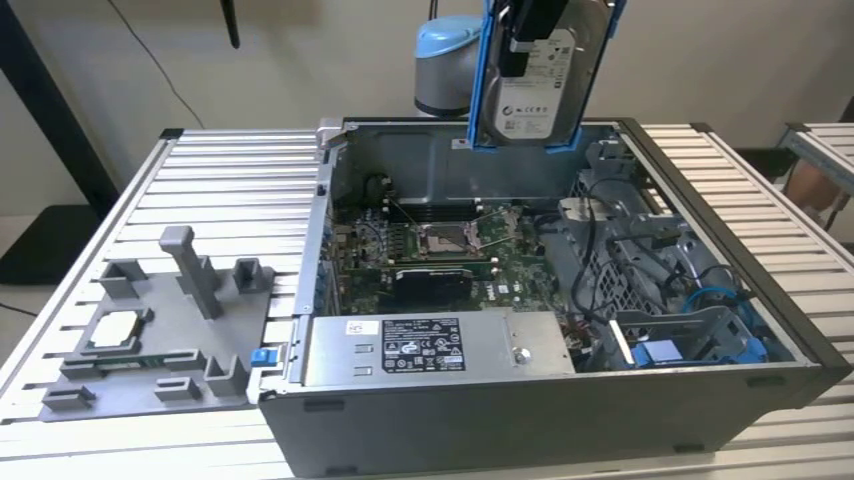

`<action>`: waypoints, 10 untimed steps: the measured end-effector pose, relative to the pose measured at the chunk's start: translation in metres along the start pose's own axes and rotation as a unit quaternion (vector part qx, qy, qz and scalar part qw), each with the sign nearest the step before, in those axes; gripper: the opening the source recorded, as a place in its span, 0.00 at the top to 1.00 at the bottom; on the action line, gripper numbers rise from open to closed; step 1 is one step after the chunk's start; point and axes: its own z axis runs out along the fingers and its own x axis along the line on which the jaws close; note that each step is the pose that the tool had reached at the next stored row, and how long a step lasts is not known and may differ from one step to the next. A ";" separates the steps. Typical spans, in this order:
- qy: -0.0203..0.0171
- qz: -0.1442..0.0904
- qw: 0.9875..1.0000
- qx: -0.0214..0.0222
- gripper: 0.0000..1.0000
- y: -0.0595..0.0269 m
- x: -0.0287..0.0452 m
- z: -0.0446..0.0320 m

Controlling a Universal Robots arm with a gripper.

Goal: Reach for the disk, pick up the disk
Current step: 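Pick up the disk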

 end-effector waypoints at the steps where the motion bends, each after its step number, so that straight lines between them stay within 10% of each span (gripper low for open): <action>1: 0.000 0.000 1.000 0.000 1.00 -0.0003 0.0013 -0.0001; 10: 0.000 0.000 1.000 -0.003 1.00 -0.0017 0.0258 -0.0027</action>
